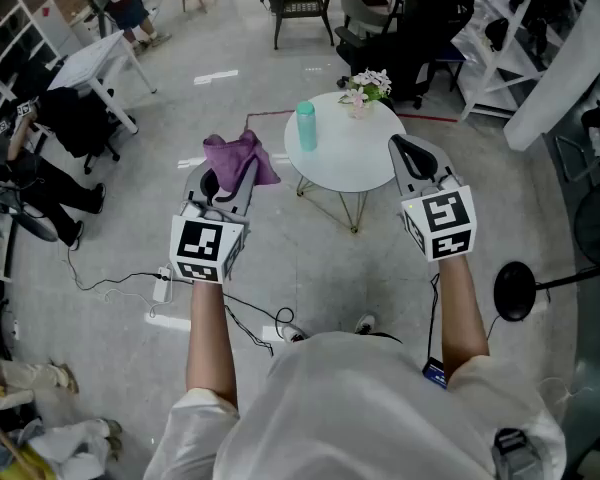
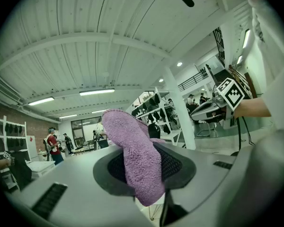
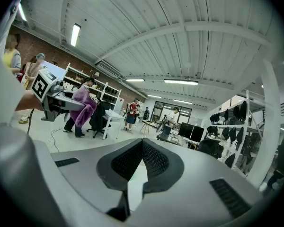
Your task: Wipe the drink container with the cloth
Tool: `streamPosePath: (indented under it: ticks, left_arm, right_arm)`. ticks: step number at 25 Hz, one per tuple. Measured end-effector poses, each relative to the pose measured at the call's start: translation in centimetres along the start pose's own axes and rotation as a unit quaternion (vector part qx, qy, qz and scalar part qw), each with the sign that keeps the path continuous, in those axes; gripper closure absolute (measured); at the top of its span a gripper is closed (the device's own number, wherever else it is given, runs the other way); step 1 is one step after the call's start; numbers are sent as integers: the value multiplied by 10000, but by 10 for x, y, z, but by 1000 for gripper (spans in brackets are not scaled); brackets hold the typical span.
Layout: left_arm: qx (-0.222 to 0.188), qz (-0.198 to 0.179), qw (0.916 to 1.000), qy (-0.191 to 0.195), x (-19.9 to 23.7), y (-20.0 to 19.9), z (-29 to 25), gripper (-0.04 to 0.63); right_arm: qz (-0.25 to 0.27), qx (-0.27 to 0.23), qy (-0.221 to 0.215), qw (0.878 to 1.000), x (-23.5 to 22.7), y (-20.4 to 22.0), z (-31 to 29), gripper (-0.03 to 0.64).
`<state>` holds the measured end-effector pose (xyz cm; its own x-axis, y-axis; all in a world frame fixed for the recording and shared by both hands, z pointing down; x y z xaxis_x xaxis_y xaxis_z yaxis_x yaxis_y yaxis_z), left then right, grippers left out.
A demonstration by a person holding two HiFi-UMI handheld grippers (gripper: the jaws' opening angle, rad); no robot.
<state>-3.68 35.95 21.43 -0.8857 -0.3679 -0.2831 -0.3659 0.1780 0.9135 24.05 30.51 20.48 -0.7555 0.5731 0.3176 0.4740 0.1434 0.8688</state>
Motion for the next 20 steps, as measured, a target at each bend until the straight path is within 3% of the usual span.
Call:
streamPosePath:
  ticks: [6, 14, 20]
  left_arm:
    - [21, -8, 9999, 111, 15, 18, 4, 473]
    - [50, -110, 9990, 426, 44, 44, 11, 472]
    - [79, -66, 9989, 462, 64, 51, -6, 472]
  right_arm:
    - [7, 99, 21, 9999, 24, -1, -12, 603]
    - [-251, -296, -144, 9991, 67, -12, -24, 603]
    - [-814, -583, -436, 9940, 63, -17, -46, 603]
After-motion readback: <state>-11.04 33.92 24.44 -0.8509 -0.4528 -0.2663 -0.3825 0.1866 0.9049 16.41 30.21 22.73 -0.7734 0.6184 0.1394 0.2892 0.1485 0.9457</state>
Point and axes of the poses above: the fingertips, and each gripper's own axes: z backward along the fingers, x to its left, y out of its underside, the point moved 6 cm from there along z, backward along the fingers, and after that the axes turned 13 degrees about x, right-handed, at the moved point
